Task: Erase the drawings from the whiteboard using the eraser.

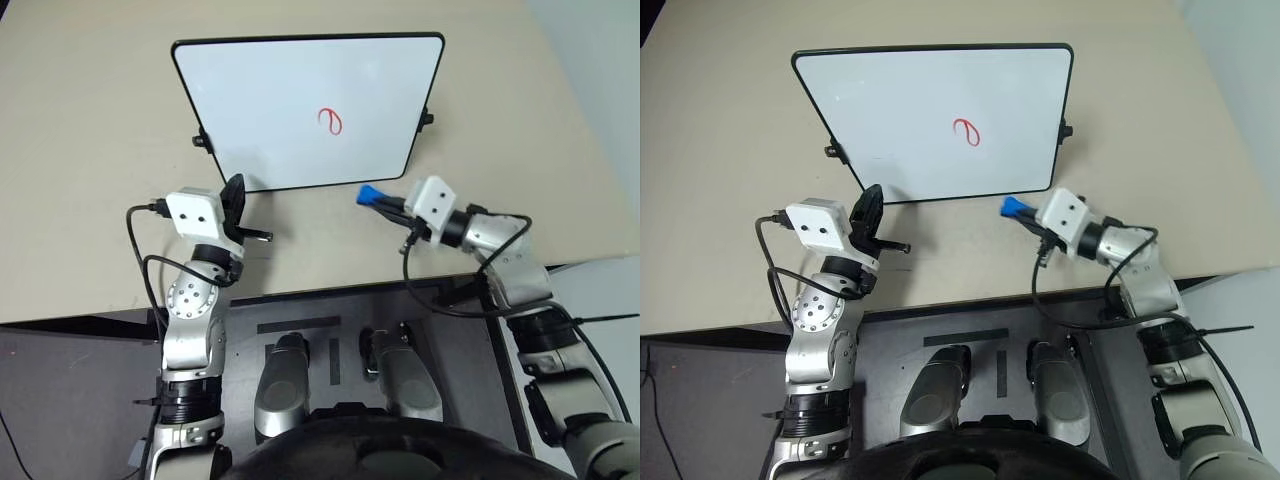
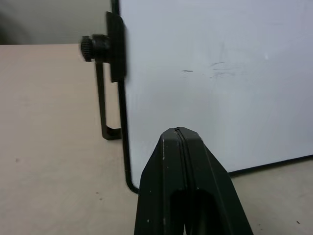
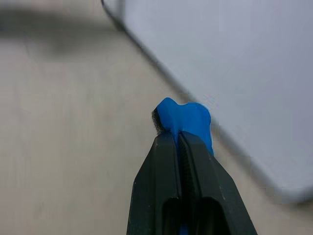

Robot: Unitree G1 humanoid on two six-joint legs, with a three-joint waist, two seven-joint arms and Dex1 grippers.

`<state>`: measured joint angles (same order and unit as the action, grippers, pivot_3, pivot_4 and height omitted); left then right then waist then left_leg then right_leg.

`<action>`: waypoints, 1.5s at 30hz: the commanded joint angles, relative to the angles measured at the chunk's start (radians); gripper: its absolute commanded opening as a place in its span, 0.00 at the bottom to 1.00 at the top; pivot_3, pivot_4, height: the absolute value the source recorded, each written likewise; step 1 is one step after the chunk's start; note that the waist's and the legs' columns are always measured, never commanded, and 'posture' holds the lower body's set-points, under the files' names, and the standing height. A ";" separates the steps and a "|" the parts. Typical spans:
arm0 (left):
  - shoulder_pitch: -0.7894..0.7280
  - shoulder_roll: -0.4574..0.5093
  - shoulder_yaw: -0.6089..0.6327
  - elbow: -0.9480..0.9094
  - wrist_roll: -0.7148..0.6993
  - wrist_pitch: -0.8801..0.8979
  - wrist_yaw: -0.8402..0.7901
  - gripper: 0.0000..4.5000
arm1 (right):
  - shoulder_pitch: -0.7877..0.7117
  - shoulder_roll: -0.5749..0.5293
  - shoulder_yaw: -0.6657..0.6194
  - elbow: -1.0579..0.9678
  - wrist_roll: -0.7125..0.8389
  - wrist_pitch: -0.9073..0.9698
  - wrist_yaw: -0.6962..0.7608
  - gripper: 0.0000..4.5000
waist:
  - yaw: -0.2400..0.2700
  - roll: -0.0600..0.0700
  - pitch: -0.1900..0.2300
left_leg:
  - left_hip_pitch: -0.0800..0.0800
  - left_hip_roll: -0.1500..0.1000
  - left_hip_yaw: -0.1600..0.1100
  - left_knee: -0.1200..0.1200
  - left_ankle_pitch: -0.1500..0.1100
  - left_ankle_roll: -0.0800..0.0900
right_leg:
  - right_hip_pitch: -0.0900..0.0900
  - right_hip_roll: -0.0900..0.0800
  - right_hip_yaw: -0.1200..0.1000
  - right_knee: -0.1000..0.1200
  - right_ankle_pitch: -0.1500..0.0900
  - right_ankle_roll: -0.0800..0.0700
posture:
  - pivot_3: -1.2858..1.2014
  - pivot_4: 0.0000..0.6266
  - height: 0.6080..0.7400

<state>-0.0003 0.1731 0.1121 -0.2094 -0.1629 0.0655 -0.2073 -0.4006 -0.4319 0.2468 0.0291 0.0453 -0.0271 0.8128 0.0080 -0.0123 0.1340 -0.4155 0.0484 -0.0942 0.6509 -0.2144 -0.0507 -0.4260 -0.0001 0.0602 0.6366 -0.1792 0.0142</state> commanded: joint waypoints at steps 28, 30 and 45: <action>-0.030 -0.017 -0.011 0.012 0.011 -0.049 0.024 0.00 | -0.490 0.030 0.036 0.645 -0.450 -0.744 -0.571 0.01 | 0.007 0.001 0.001 | -0.001 0.000 -0.001 -0.002 0.000 0.001 | -0.008 -0.004 -0.001 0.005 0.010 -0.006 | 0.52 0.24 1.00; -0.032 -0.017 -0.013 0.014 0.010 -0.050 0.022 0.00 | -0.482 0.035 0.048 0.645 -0.447 -0.745 -0.559 0.01 | 0.007 0.001 0.001 | -0.002 0.000 -0.001 -0.002 0.000 0.001 | -0.009 -0.004 -0.001 0.005 0.010 -0.006 | 0.52 0.24 1.00; -0.045 -0.012 -0.006 0.025 0.010 -0.051 0.016 0.00 | -0.403 0.058 0.113 0.711 -0.429 -0.739 -0.405 0.01 | 0.002 0.000 0.000 | -0.003 0.000 -0.001 -0.002 0.000 0.000 | -0.009 -0.004 0.000 0.000 0.009 -0.004 | 0.52 0.24 1.00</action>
<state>-0.0357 0.1563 0.1015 -0.1712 -0.1546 0.0369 -0.1894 -0.7852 -0.3669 0.3730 0.7427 -0.3877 -0.7749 0.4128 0.0100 -0.0118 0.1343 -0.4181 0.0489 -0.0955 0.6483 -0.2148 -0.0506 -0.4348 -0.0038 0.0599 0.6364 -0.1703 0.0100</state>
